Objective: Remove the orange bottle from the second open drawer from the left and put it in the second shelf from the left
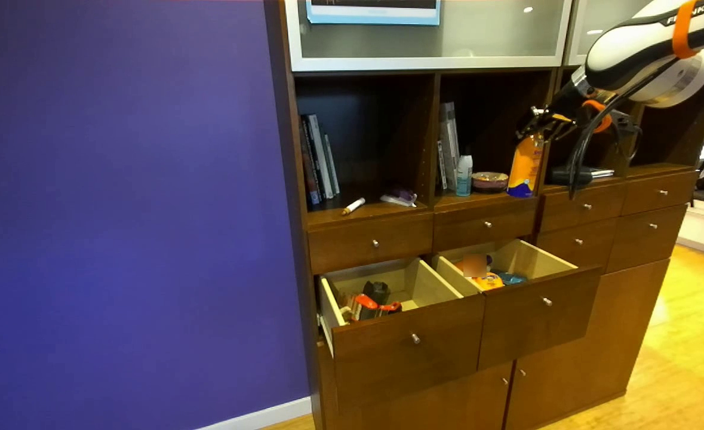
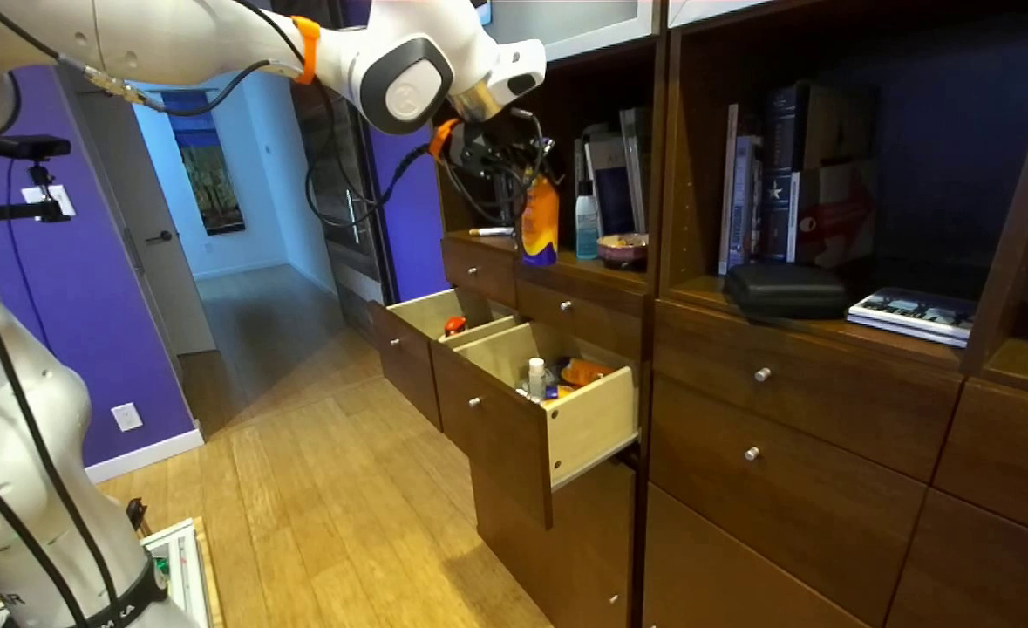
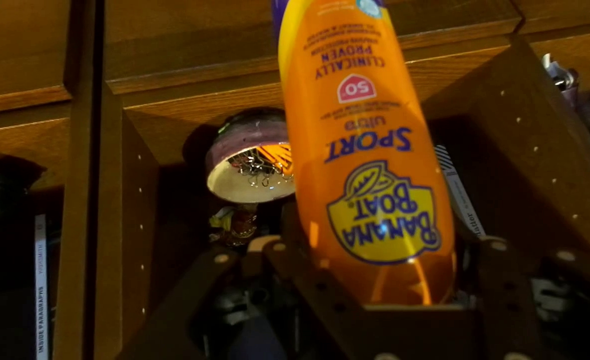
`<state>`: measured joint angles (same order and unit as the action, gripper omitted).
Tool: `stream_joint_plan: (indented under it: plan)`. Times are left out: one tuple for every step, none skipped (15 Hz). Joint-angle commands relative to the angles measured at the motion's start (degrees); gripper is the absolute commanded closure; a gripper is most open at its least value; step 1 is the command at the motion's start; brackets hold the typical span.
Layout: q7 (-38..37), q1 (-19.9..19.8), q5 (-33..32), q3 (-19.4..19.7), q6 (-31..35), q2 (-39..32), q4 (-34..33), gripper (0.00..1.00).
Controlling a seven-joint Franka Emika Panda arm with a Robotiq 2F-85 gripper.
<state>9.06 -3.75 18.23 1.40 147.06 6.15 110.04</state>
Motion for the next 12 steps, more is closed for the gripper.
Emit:
stream_joint_plan:
  plan:
    - [-0.4,1.1,-0.4,1.0,0.0,0.0,-0.1,0.36]
    - [-0.4,1.1,-0.4,1.0,0.0,0.0,-0.1,0.61]
    - [-0.2,1.5,-0.7,0.6,-0.3,-0.5,-1.2,0.61]
    - [-0.2,1.8,-1.1,0.3,-0.8,-0.7,-2.0,0.61]
    - [0.0,2.3,-1.2,0.1,-1.1,-0.9,-2.5,0.61]
    - [0.1,2.8,-1.5,-0.2,-1.6,-1.1,-3.2,0.61]
    - [-0.1,3.3,-1.9,-0.5,-1.8,-1.4,-3.8,0.61]
    - [-0.5,3.9,-2.4,-0.9,-1.8,-2.0,-4.6,0.61]
    - [-0.6,4.3,-2.6,-1.1,-1.5,-2.5,-5.2,0.61]
    - [-1.5,4.6,-3.6,-1.5,-0.6,-3.2,-6.0,0.61]
    - [-1.8,4.9,-3.9,-1.8,-0.4,-3.8,-6.6,0.61]
    - [-2.5,5.1,-4.9,-2.1,-0.4,-4.7,-7.6,0.61]
